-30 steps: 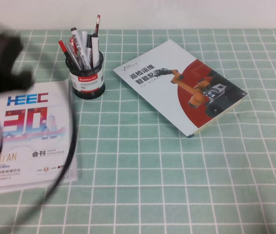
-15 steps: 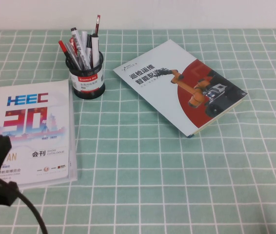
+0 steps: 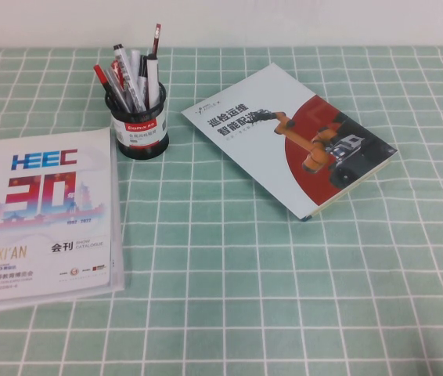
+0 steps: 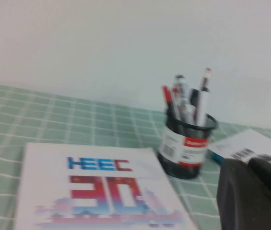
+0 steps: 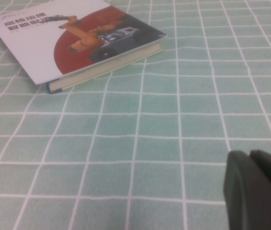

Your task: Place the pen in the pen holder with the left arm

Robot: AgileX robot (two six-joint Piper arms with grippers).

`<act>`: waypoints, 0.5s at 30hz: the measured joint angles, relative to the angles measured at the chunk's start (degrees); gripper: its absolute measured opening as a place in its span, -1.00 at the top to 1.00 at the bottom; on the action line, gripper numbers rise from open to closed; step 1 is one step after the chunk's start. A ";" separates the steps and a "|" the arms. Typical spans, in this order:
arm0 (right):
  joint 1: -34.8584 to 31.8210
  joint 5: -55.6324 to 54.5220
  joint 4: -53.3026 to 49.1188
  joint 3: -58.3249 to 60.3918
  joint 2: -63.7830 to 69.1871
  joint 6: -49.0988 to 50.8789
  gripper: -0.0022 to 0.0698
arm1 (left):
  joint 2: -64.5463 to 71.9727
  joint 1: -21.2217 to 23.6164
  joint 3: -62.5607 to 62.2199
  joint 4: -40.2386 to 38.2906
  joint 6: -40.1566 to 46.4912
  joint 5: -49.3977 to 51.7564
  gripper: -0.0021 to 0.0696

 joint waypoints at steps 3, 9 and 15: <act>0.00 0.00 0.00 0.00 0.00 0.00 1.00 | -5.02 2.23 2.36 -0.33 1.49 -0.44 0.94; 0.00 0.00 0.00 0.00 0.00 0.00 1.00 | -14.81 2.81 2.63 2.43 4.05 4.43 0.94; 0.00 0.00 0.00 0.00 0.00 0.00 1.00 | -21.73 4.76 2.67 3.09 5.24 13.71 0.94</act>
